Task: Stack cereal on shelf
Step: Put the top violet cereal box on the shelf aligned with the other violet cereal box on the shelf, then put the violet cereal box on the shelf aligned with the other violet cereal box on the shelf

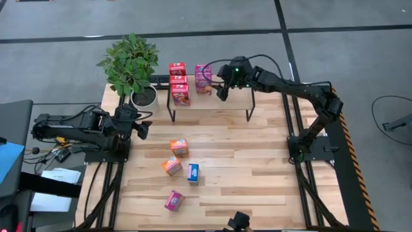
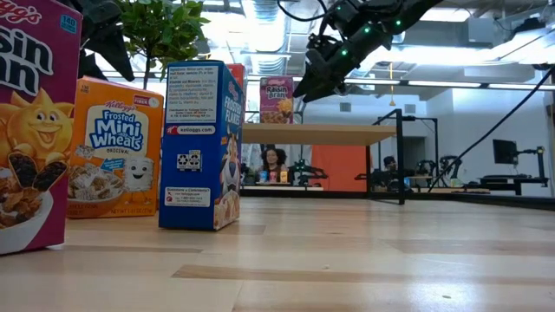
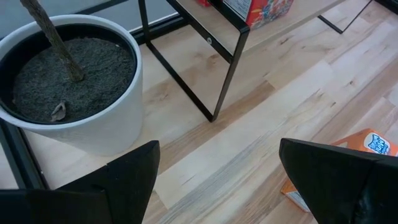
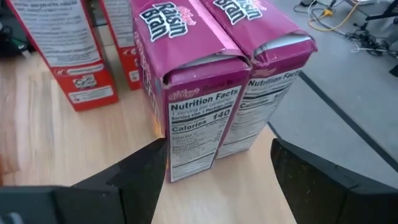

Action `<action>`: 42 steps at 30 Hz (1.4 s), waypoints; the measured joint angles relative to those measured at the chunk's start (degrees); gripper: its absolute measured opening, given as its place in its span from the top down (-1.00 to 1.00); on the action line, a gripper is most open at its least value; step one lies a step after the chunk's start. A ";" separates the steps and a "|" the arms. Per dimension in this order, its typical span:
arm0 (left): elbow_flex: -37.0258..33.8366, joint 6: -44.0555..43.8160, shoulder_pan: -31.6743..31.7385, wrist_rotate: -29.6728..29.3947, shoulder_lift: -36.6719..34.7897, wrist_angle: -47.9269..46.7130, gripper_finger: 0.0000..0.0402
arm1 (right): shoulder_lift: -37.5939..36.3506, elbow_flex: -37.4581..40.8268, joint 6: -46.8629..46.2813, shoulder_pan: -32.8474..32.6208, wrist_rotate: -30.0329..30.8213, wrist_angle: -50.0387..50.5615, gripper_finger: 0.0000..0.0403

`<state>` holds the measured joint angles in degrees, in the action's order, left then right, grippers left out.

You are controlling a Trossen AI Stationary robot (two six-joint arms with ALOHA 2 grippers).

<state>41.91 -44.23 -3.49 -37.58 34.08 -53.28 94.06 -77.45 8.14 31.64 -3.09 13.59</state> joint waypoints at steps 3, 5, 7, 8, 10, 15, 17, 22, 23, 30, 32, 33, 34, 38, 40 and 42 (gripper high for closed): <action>0.00 0.00 0.00 0.00 -0.01 0.00 -0.60 | 0.00 0.00 0.02 0.02 0.02 -0.41 -0.54; 0.00 0.00 0.00 0.00 -0.01 0.00 -0.60 | 0.00 0.00 0.31 0.01 0.38 -0.51 -0.54; 0.00 0.00 -0.01 0.00 0.00 0.01 -0.60 | -0.10 0.00 0.24 -0.02 1.44 -0.44 -0.54; 0.00 0.02 -0.01 0.02 -0.01 0.02 -0.60 | -0.45 0.00 0.24 0.04 1.72 -0.04 -0.54; 0.00 -0.02 0.00 0.02 -0.01 0.12 -0.60 | -1.42 -0.79 0.28 0.11 1.83 1.52 -0.54; 0.01 1.12 0.00 1.34 -0.37 5.02 -0.60 | -4.11 -7.75 1.06 -0.81 1.94 8.73 -0.54; 0.72 2.69 0.00 1.75 -0.49 7.50 -0.60 | -4.89 -11.34 1.65 -1.56 1.73 11.76 -0.54; 4.88 8.21 0.00 1.25 -0.49 9.96 -0.60 | -4.98 -22.24 5.09 -4.13 1.70 20.29 -0.54; 5.74 9.36 0.00 1.20 -0.49 10.36 -0.60 | -4.99 -24.14 5.31 -4.74 1.73 21.03 -0.54; 11.22 13.62 0.00 0.87 -0.49 10.55 -0.60 | -4.94 -30.76 4.65 -9.34 1.52 18.43 -0.54; 12.35 14.46 0.00 0.85 -0.49 10.57 -0.60 | -5.15 -30.95 0.48 -10.94 1.48 17.00 -0.54; 12.81 14.94 0.00 0.85 -0.49 10.49 -0.60 | -5.09 -30.95 -1.30 -11.73 1.20 16.80 -0.54; 13.25 15.42 0.00 0.86 -0.49 10.30 -0.60 | -4.86 -30.91 -1.98 -12.55 0.27 17.23 -0.54; 14.51 17.05 0.00 1.12 -0.49 9.81 -0.60 | -2.26 -30.86 -1.67 -18.24 -1.57 17.86 -0.54; 14.96 17.68 0.00 1.13 -0.49 9.00 -0.60 | -0.15 -30.86 -1.60 -21.37 -1.52 17.33 -0.54; 14.99 18.12 0.00 1.16 -0.49 8.67 -0.60 | 2.24 -30.80 -1.61 -24.10 -0.14 17.50 -0.54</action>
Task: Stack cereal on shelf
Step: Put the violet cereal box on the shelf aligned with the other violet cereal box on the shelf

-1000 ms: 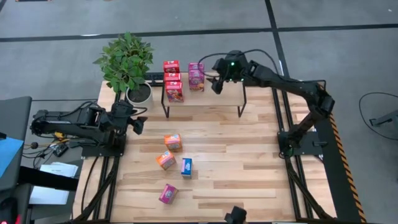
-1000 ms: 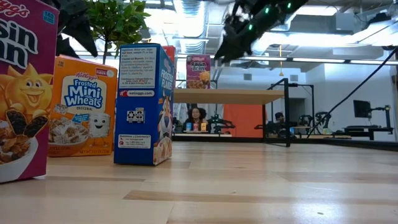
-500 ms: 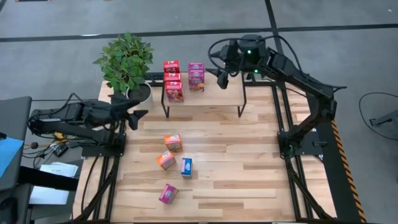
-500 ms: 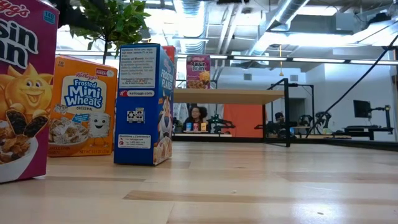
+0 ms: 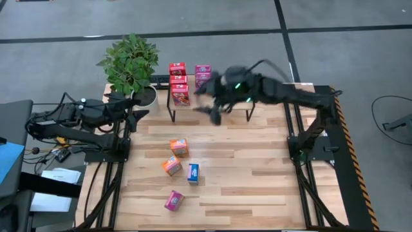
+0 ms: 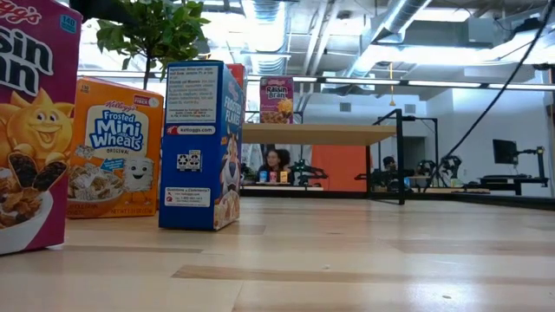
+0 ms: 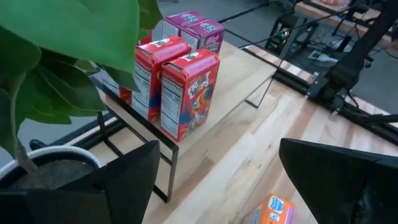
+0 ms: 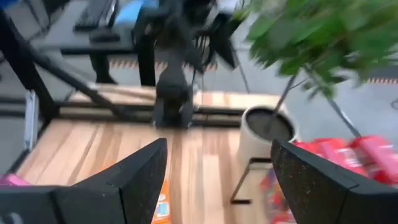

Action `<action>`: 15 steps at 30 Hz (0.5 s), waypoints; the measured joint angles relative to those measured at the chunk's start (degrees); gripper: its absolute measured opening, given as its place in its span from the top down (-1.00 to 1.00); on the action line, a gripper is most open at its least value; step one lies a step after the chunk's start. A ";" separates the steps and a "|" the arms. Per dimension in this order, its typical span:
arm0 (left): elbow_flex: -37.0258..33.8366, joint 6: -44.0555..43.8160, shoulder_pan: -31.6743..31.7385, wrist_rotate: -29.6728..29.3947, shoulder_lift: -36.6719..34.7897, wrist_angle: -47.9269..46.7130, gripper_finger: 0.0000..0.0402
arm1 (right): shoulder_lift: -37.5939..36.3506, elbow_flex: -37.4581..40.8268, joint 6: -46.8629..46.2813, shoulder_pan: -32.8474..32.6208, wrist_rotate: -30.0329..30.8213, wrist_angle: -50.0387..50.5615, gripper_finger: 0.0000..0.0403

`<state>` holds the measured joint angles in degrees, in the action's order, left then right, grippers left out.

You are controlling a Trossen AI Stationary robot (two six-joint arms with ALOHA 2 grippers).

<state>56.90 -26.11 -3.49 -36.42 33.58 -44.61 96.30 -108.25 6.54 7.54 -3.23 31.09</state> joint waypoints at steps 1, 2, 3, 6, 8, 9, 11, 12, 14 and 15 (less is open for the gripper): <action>0.00 0.00 0.00 0.00 0.00 -0.02 -0.60 | 1.38 0.00 0.07 -1.25 1.16 -0.10 -0.54; 0.00 0.00 0.00 0.14 0.00 -0.04 -0.60 | 2.60 0.00 0.06 -2.60 2.22 0.21 -0.54; 0.00 0.04 0.00 0.70 0.00 -0.13 -0.60 | 3.69 0.09 0.05 -3.65 3.31 1.13 -0.54; 0.02 1.07 0.00 4.59 -0.02 -0.17 -0.60 | 6.31 0.09 -0.07 -6.72 7.63 1.82 -0.54; 0.02 1.25 0.00 7.87 -0.43 -0.31 -0.60 | 6.41 0.15 -0.11 -8.48 10.56 3.51 -0.54; 0.02 1.02 0.00 9.79 -0.69 -0.57 -0.60 | 6.26 0.06 -0.42 -9.32 12.13 3.34 -0.54; 0.02 0.12 -0.02 12.89 -1.34 -1.49 -0.60 | 6.07 -0.02 -2.41 -10.76 14.28 3.33 -0.54; 0.02 -0.11 0.00 14.24 -1.94 -1.81 -0.60 | 6.08 -0.02 -3.61 -11.29 14.35 3.30 -0.54; 0.02 -0.35 0.00 16.36 -2.91 -2.55 -0.60 | 6.22 0.00 -5.24 -12.14 14.37 3.46 -0.54; 0.02 -0.61 -0.01 17.19 -3.42 -3.18 -0.60 | 6.22 0.00 -5.94 -12.80 14.55 3.49 -0.54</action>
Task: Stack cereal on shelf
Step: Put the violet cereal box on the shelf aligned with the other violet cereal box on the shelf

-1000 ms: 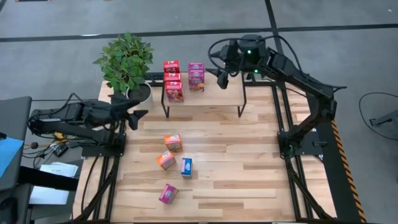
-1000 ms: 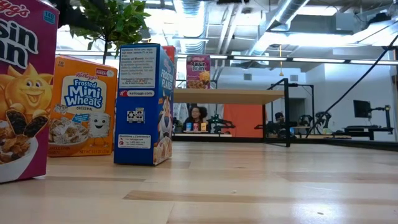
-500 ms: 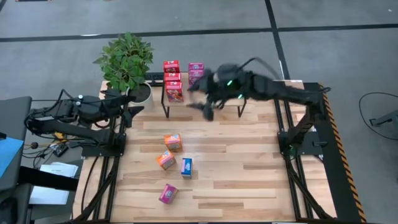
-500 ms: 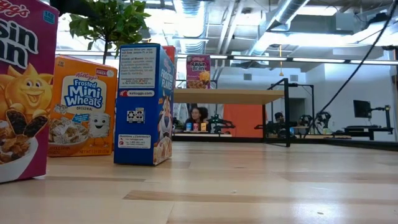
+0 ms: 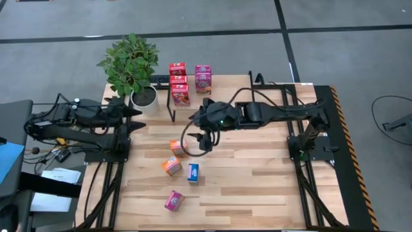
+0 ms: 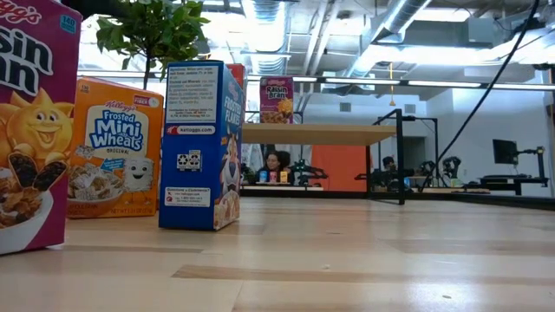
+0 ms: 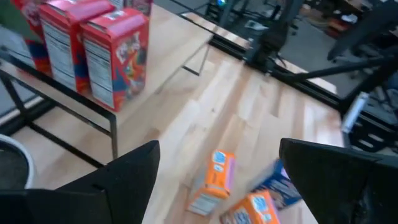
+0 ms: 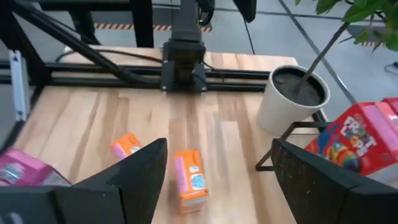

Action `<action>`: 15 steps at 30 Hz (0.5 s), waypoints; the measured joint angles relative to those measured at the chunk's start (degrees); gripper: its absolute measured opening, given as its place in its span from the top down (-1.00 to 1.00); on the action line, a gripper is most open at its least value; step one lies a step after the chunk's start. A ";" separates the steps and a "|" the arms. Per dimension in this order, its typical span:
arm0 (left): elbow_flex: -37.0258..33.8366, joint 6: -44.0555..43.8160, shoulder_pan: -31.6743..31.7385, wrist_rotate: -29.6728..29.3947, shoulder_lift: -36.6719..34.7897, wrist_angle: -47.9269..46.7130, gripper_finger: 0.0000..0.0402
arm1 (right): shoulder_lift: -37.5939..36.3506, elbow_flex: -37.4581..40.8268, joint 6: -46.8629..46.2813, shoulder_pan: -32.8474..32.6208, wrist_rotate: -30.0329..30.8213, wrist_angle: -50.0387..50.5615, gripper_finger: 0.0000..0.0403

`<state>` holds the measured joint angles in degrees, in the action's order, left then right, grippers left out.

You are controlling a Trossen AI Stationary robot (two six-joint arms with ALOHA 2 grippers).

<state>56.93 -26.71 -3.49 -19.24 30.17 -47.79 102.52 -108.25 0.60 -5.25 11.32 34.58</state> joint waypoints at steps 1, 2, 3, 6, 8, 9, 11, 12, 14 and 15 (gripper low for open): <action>0.01 -0.36 0.01 0.72 -0.65 -0.58 -0.60 | 0.00 0.00 -0.96 -0.58 0.44 -0.07 -0.54; 0.03 -0.63 0.01 1.22 -1.21 -1.34 -0.60 | -0.02 0.00 -2.00 -1.13 0.70 -0.12 -0.54; 0.04 -0.92 0.01 1.44 -1.66 -2.30 -0.60 | -0.02 0.00 -2.94 -1.80 0.86 -0.08 -0.54; 0.04 -0.95 0.01 1.37 -3.25 -6.51 -0.60 | 1.85 -0.20 -5.69 -3.24 1.15 -1.32 -0.54; 0.05 -0.97 0.01 0.42 -4.25 -9.03 -0.60 | 2.77 0.19 -6.87 -4.11 1.44 0.49 -0.54; 0.07 -1.07 0.01 -0.12 -4.62 -9.95 -0.60 | 3.66 0.20 -6.97 -4.82 1.50 0.43 -0.54; 0.02 -1.39 0.01 -0.53 -5.51 -11.33 -0.60 | 4.93 -0.15 -7.12 -6.30 1.06 -1.41 -0.54; 0.02 -1.48 0.01 -0.55 -5.66 -11.67 -0.60 | 5.64 -0.04 -6.75 -7.32 0.36 -0.53 -0.54; 0.05 -1.51 0.01 -0.56 -6.34 -11.85 -0.60 | 8.32 -0.76 -4.82 -9.34 -1.35 -3.43 -0.54; -0.03 -1.57 0.01 -0.56 -6.56 -12.15 -0.60 | 9.50 -1.24 -3.52 -10.23 -1.57 -3.73 -0.54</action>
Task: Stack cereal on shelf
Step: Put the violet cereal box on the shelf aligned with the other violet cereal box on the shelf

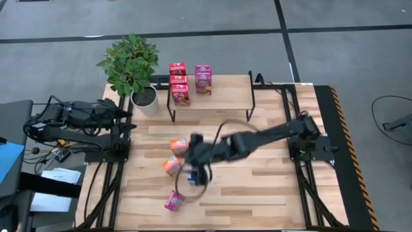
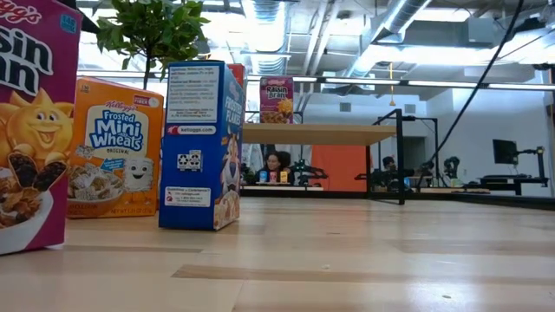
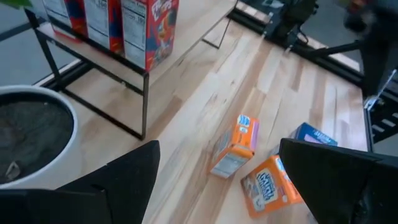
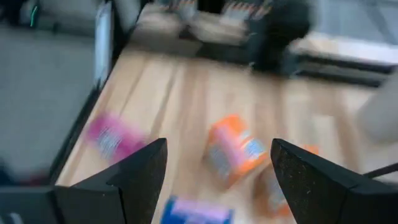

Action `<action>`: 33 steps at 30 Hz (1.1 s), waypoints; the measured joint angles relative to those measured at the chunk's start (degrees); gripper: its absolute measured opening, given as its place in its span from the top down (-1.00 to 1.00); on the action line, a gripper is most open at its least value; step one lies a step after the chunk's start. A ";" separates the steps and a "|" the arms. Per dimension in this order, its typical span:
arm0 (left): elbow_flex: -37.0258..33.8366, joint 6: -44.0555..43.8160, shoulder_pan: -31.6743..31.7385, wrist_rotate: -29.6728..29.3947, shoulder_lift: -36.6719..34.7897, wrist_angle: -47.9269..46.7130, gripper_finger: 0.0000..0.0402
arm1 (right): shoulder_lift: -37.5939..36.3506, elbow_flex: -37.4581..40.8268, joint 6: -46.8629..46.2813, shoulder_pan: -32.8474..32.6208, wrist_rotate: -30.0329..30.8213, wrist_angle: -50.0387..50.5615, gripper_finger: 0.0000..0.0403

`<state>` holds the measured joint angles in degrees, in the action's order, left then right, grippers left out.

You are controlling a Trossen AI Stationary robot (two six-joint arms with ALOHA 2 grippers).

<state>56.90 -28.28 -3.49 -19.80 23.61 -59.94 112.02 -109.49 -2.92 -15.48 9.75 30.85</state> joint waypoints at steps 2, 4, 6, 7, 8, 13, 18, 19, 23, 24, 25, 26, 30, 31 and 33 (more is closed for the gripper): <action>-0.10 -0.25 0.00 -0.05 -0.30 0.00 -0.60 | 2.29 -2.56 2.39 -1.33 -0.09 0.00 -0.54; -0.17 -0.25 0.00 -0.05 -0.69 -0.91 -0.60 | 4.01 -5.99 3.33 -1.75 0.10 -2.03 -0.54; -0.17 -0.27 0.00 -0.08 -0.93 -1.41 -0.60 | 6.25 -9.40 4.47 -2.04 -0.48 -1.98 -0.54; -0.17 -0.25 0.00 -0.08 -1.14 -1.65 -0.60 | 7.70 -11.01 5.54 -2.14 -1.08 -2.40 -0.54; -0.17 -0.26 0.00 -0.17 -1.19 -2.27 -0.60 | 9.04 -12.18 7.24 -2.28 -2.22 -1.26 -0.54; -0.17 -0.25 0.00 -0.51 -1.24 -4.59 -0.60 | 16.35 -18.85 13.49 -3.50 -10.47 -0.09 -0.54; -0.17 -0.71 0.00 -0.72 -1.17 -6.03 -0.60 | 23.40 -23.92 15.72 -3.28 -21.33 -1.71 -0.54; -0.17 -1.04 -0.02 -1.25 -1.17 -6.30 -0.60 | 24.79 -24.77 16.52 -3.24 -22.65 -1.14 -0.54; -0.21 -2.71 0.00 -3.13 -1.17 -7.29 -0.60 | 27.22 -25.01 19.48 -3.35 -27.42 -3.29 -0.54; -0.21 -2.91 0.00 -3.47 -1.17 -7.26 -0.60 | 27.23 -25.01 19.99 -3.35 -27.80 -2.74 -0.54; -0.21 -2.96 -0.01 -3.70 -1.17 -7.25 -0.60 | 27.69 -25.07 20.42 -3.39 -27.92 -2.87 -0.54; -0.21 -2.99 0.00 -4.09 -1.17 -7.22 -0.60 | 28.34 -25.26 20.92 -3.37 -28.07 -3.61 -0.54; -0.21 -3.91 0.00 -5.50 -1.19 -7.22 -0.60 | 29.35 -24.85 21.58 -3.33 -27.97 -0.93 -0.54; -0.21 -4.30 -0.02 -5.67 -1.15 -7.22 -0.60 | 29.36 -24.91 21.92 -3.31 -28.01 -0.85 -0.54; -0.21 -5.09 0.00 -6.04 -1.17 -7.24 -0.60 | 29.32 -25.12 23.29 -3.28 -27.95 -0.03 -0.54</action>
<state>56.69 -33.37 -3.49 -25.85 22.44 -67.18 141.34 -134.61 20.37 -18.76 -18.19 30.81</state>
